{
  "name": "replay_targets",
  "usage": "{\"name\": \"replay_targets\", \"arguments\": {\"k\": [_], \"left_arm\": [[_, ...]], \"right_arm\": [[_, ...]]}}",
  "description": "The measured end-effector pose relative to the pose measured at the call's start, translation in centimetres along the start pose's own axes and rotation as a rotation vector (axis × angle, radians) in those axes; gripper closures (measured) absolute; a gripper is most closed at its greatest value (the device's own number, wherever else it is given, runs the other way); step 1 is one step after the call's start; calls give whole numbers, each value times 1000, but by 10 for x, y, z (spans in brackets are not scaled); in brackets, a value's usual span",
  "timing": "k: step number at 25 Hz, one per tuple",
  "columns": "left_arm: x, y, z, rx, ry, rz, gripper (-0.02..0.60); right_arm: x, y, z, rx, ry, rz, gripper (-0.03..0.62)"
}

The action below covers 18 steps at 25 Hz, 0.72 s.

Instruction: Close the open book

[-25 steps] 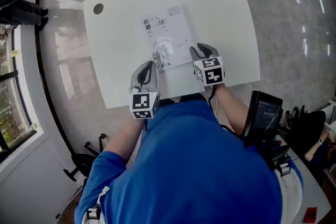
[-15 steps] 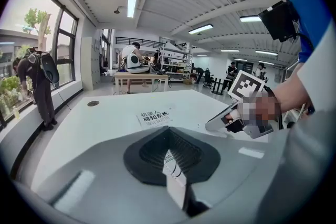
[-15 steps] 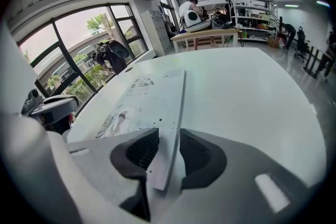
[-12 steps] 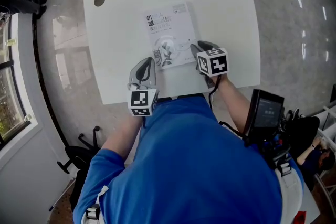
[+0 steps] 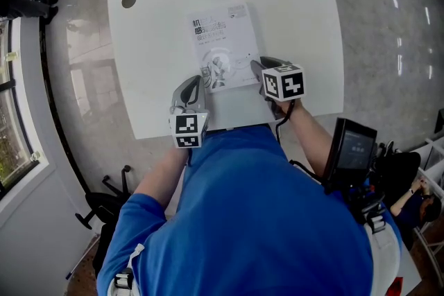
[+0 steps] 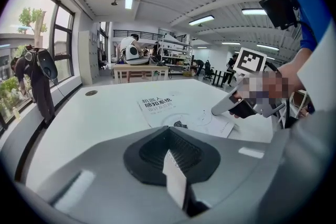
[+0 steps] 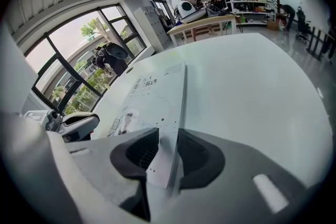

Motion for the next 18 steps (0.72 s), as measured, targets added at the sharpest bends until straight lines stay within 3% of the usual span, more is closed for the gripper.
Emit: {"name": "replay_targets", "arguments": {"k": [6, 18], "left_arm": [[2, -13, 14, -57, -9, 19, 575], [1, -22, 26, -96, -6, 39, 575]], "right_arm": [[-2, 0, 5, -10, 14, 9, 482], [-12, 16, 1, 52, 12, -13, 491]]}}
Point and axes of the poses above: the fingertips, and each gripper's own axes: y backward along the fingers, x to its right, z out of its underside, the point moved 3 cm from there along y, backward along the fingers
